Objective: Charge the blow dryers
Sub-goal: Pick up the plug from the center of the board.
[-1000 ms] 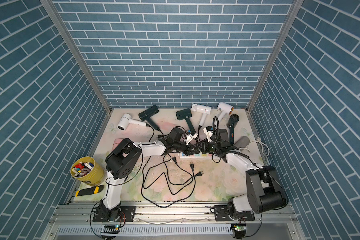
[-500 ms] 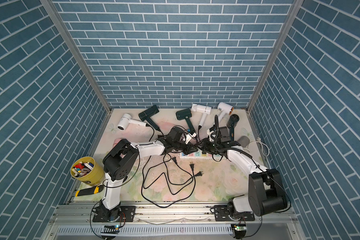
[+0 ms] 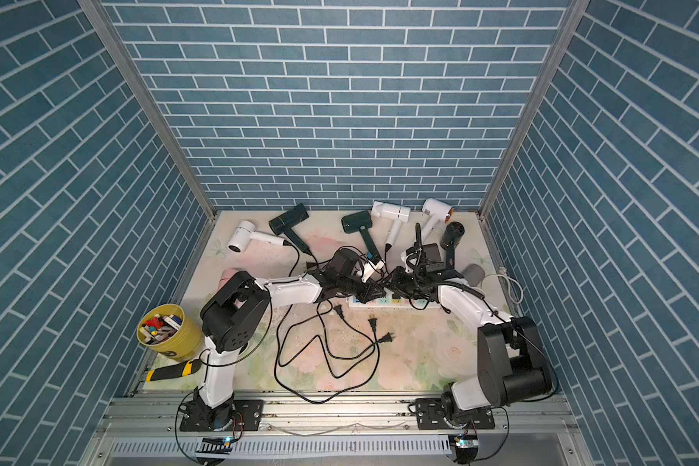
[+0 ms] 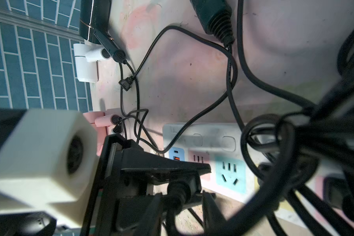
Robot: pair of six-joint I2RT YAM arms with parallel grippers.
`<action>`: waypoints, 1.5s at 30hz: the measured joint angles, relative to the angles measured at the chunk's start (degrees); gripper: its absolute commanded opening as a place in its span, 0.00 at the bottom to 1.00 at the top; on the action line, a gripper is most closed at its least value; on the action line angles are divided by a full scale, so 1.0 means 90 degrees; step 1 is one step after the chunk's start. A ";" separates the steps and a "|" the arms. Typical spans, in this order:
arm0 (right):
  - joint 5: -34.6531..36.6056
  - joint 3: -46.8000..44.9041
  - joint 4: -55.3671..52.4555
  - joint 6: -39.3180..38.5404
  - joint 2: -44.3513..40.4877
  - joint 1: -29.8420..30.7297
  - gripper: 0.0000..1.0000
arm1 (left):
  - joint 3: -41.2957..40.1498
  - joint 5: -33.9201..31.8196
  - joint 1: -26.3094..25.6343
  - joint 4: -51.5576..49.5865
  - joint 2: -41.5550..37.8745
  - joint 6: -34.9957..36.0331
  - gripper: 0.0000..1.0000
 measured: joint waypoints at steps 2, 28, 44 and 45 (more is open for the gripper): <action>-0.0029 0.0005 0.0036 0.0034 0.0102 0.0017 0.29 | 0.0000 -0.0012 -0.0022 -0.0058 -0.0017 0.0022 0.03; 0.1712 -0.0330 0.0024 -0.0736 -0.0119 0.0619 0.00 | -0.0712 -0.0935 -0.0112 -0.1027 -0.2147 0.0109 0.99; 0.3368 -0.0284 0.0262 -0.1270 0.0032 0.1455 0.00 | -0.1970 -0.2776 0.0143 -0.1970 -0.3682 -0.0119 1.00; 0.3429 -0.0250 0.0272 -0.1285 0.0066 0.1477 0.00 | -0.2050 -0.2839 0.0192 -0.1950 -0.3716 -0.0153 1.00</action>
